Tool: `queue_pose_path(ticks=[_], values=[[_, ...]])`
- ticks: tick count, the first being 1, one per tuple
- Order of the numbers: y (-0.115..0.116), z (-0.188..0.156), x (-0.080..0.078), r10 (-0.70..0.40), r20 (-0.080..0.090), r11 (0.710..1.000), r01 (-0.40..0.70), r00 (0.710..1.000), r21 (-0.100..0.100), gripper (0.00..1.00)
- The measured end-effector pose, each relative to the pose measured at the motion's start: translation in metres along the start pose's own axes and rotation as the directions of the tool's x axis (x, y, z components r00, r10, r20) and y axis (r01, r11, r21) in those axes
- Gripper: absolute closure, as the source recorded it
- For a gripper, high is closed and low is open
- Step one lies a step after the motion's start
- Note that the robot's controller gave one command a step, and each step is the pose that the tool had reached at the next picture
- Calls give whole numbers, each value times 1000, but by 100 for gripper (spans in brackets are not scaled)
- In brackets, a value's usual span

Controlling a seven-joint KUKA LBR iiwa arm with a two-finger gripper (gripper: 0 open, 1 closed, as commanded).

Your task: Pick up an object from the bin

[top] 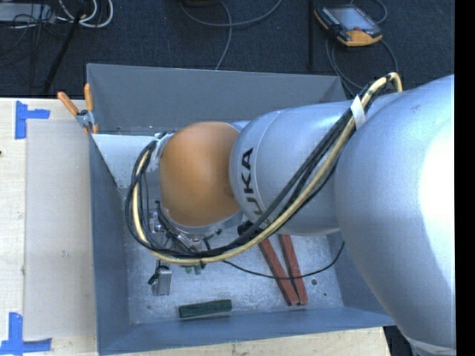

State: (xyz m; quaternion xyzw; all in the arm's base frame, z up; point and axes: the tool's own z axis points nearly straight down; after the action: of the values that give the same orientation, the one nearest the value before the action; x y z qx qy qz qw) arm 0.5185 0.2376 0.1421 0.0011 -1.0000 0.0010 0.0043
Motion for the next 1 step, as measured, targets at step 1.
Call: queue_pose_path(ticks=[1], values=[[-79,65,-50,-65,5,998,65,998,4,0]])
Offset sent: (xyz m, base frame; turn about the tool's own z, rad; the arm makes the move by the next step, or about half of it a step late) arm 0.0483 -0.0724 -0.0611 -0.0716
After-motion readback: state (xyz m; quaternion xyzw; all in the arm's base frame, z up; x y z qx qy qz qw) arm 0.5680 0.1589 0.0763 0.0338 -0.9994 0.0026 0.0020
